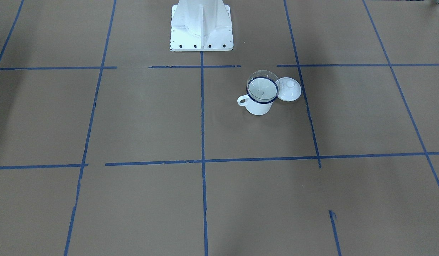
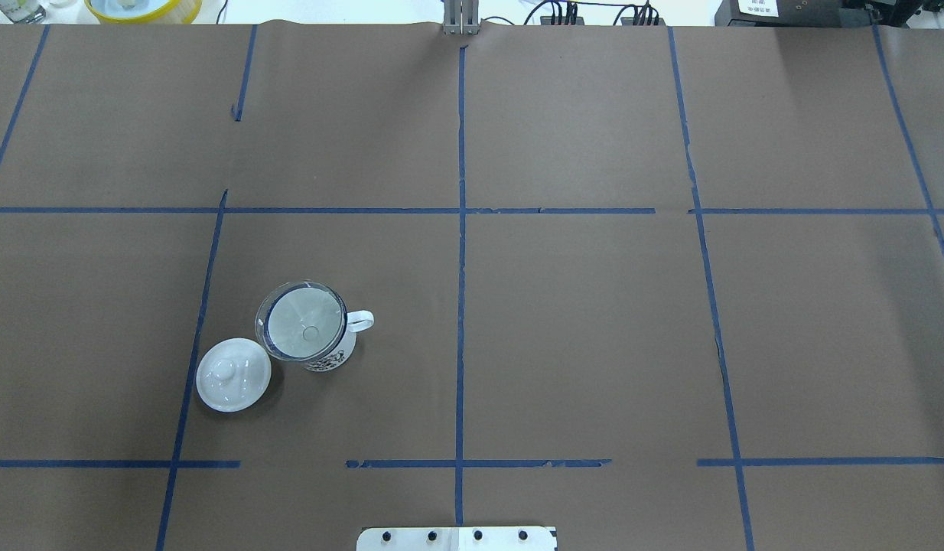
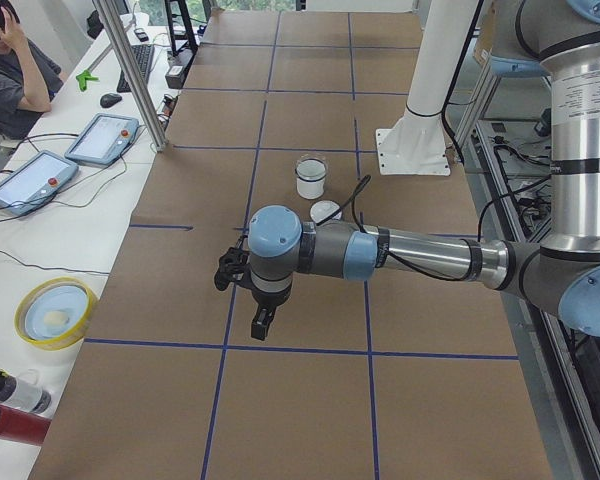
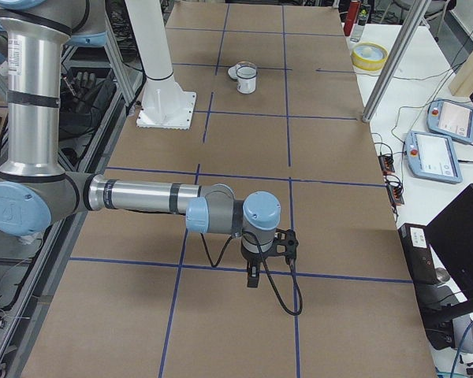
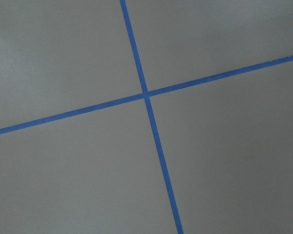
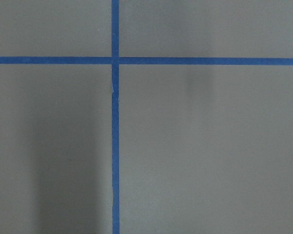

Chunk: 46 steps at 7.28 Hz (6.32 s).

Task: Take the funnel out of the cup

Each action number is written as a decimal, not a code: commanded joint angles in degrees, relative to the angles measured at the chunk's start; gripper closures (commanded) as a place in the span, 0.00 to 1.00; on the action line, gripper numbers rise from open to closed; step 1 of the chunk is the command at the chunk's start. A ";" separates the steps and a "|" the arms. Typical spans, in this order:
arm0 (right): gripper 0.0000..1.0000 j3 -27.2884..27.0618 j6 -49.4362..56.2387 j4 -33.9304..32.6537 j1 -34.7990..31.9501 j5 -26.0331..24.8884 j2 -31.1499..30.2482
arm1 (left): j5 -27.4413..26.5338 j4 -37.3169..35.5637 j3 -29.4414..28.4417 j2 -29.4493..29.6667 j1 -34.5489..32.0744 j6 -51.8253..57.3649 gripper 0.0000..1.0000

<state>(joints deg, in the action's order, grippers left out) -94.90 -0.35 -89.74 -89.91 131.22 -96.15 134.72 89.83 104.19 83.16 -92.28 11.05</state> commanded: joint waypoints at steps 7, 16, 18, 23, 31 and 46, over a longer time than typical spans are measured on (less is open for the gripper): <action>0.00 -0.02 0.00 0.00 0.00 0.00 0.00 | 0.97 10.94 -1.00 10.11 0.25 -7.07 0.00; 0.00 -0.02 0.00 0.00 0.00 0.00 0.00 | -27.85 5.94 10.94 32.67 58.46 -89.78 0.00; 0.00 -0.02 0.00 0.00 0.00 0.00 0.00 | -30.04 -0.70 10.34 34.53 63.00 -90.59 0.00; 0.00 -0.02 0.00 0.00 0.00 0.00 0.00 | -30.30 -0.62 6.73 34.62 65.12 -90.33 0.09; 0.00 -0.02 0.00 0.00 0.00 0.00 0.00 | -29.43 -11.30 18.47 37.32 57.17 -85.50 1.00; 0.00 -0.02 0.00 0.00 0.00 0.00 0.00 | -71.96 50.62 -37.83 44.11 51.67 -137.20 0.20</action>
<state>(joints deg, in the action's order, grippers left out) -94.92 -0.35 -89.74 -89.91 131.22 -96.15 62.73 140.43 66.52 127.30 -40.60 -127.89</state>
